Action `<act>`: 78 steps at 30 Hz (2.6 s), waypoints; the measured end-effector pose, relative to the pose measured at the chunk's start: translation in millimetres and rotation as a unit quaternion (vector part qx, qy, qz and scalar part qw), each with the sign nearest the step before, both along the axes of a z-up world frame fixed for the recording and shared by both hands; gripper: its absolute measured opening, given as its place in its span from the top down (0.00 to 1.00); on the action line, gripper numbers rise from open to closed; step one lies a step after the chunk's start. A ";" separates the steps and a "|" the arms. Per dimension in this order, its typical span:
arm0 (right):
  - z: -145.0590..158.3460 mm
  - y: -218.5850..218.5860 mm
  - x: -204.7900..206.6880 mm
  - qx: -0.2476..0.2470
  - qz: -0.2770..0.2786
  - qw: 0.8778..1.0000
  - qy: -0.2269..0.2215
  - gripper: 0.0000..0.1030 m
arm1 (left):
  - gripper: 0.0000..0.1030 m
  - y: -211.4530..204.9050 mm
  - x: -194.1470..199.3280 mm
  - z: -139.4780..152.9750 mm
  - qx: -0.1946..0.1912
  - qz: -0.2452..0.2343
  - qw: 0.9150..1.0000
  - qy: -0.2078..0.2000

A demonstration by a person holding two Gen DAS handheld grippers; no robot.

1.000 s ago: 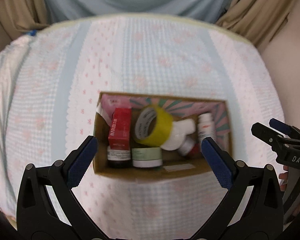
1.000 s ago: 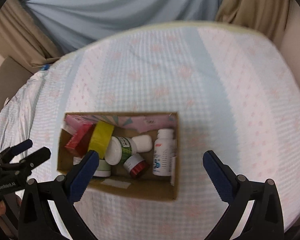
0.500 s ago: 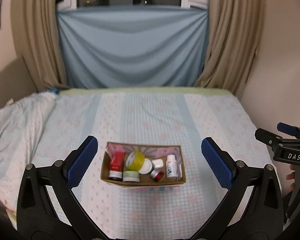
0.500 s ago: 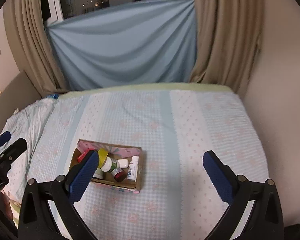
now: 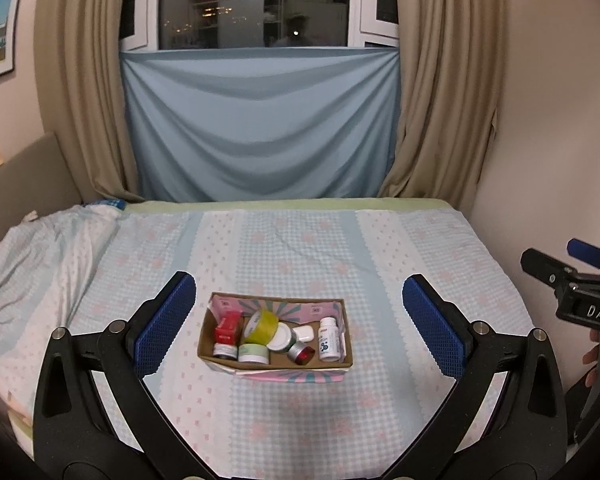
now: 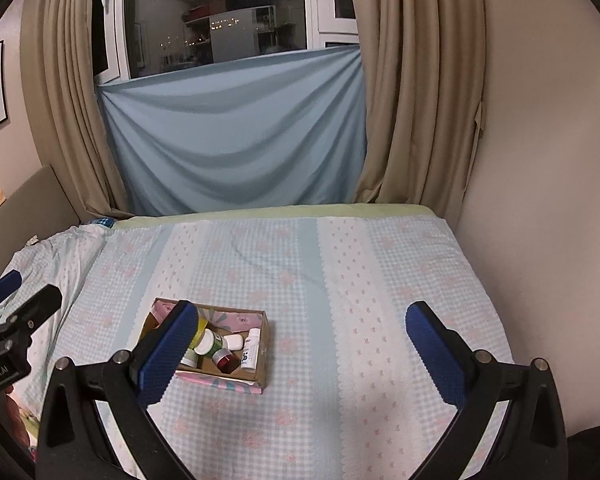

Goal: Organize rigid objects

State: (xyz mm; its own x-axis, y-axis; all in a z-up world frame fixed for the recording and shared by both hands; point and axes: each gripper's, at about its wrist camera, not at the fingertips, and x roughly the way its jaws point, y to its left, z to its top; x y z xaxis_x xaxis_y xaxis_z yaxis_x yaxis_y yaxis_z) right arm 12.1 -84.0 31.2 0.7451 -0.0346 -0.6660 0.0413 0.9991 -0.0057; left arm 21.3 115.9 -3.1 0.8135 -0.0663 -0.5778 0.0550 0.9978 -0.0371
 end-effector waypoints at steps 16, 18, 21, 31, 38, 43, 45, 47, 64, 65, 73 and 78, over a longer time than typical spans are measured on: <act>9.3 -2.7 -13.1 -0.009 -0.002 1.000 -0.018 0.00 | 0.00 -6.1 -11.9 7.0 0.007 0.008 1.000 -0.015; 11.3 -2.6 -14.3 -0.009 -0.001 1.000 -0.021 0.00 | 0.00 -6.7 -13.5 7.8 0.009 0.008 1.000 -0.016; 12.1 -2.7 -14.2 -0.007 -0.001 1.000 -0.020 0.00 | 0.00 -7.0 -14.4 9.5 0.011 0.009 1.000 -0.018; 14.7 -4.6 -13.9 -0.006 0.001 1.000 -0.022 0.00 | 0.00 -9.9 -18.6 12.6 0.021 0.012 0.999 -0.026; 13.8 -5.0 -13.9 -0.007 0.000 1.000 -0.022 0.00 | 0.00 -13.4 -19.6 12.4 0.024 0.015 0.999 -0.031; 14.0 -7.8 -12.3 -0.006 -0.002 1.000 -0.023 0.00 | 0.00 -15.2 -19.0 12.4 0.025 0.015 0.999 -0.031; 13.8 -7.3 -13.1 -0.007 -0.004 1.000 -0.024 0.00 | 0.00 -15.6 -18.8 12.3 0.025 0.015 0.999 -0.032; 14.2 -8.0 -12.3 -0.008 -0.005 1.000 -0.026 0.00 | 0.00 -15.7 -17.3 12.5 0.026 0.015 0.999 -0.033; 12.5 -9.4 -7.1 -0.010 -0.009 1.000 -0.027 0.00 | 0.00 -16.7 -11.1 13.8 0.034 0.014 0.998 -0.041; 12.3 -9.1 -7.2 -0.010 -0.010 1.000 -0.027 0.00 | 0.00 -16.8 -11.0 13.7 0.035 0.014 0.998 -0.043; 11.9 -9.0 -7.5 -0.010 -0.010 1.000 -0.027 0.00 | 0.00 -14.6 -15.3 15.6 0.024 0.019 0.998 -0.062; 11.8 -9.1 -7.3 -0.011 -0.010 1.000 -0.028 0.00 | 0.00 -15.2 -16.0 16.2 0.033 0.031 0.997 -0.064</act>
